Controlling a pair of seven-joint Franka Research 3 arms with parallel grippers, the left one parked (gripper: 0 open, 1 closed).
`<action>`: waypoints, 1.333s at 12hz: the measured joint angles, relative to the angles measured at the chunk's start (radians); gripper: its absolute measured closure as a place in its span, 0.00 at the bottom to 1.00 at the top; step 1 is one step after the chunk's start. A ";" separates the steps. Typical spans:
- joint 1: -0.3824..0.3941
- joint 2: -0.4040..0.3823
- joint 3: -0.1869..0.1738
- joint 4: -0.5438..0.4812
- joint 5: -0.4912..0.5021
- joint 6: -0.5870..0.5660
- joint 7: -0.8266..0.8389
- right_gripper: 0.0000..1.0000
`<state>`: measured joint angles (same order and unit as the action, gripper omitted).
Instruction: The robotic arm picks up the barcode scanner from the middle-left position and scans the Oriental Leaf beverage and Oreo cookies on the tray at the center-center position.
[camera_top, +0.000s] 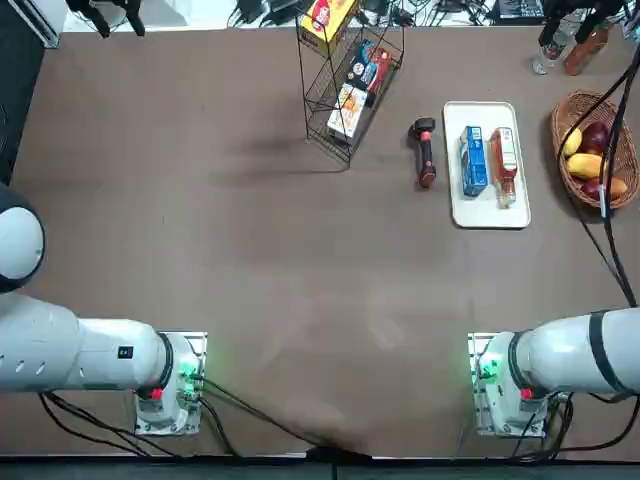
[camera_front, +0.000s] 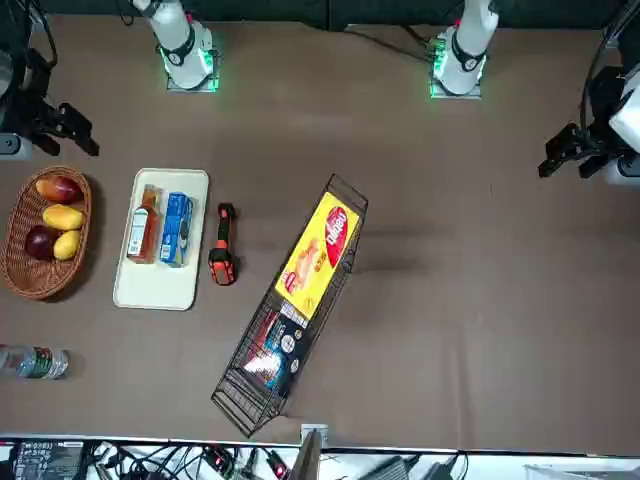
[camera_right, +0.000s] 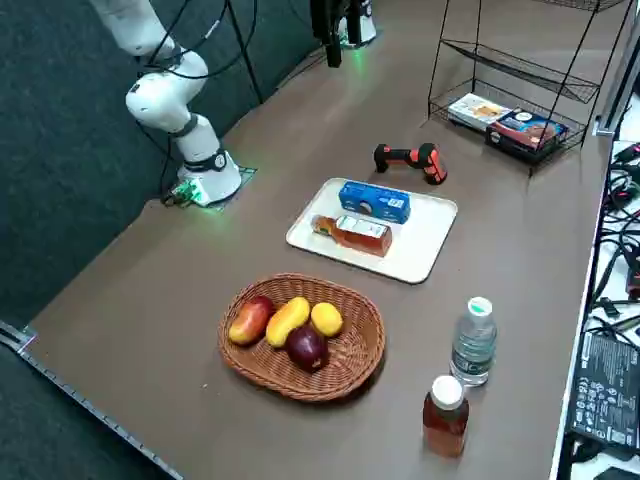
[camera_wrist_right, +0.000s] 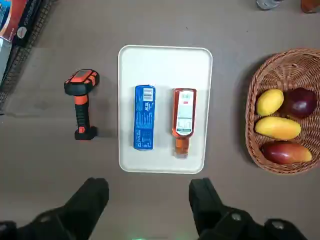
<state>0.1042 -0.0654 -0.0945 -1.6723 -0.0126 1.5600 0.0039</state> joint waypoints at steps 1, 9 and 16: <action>-0.001 0.000 0.000 0.002 0.000 0.000 0.000 0.00; 0.010 0.031 0.010 0.014 0.002 0.005 0.001 0.00; 0.123 0.179 0.017 -0.013 0.011 0.148 0.129 0.00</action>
<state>0.2271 0.1132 -0.0778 -1.6851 -0.0015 1.7085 0.1327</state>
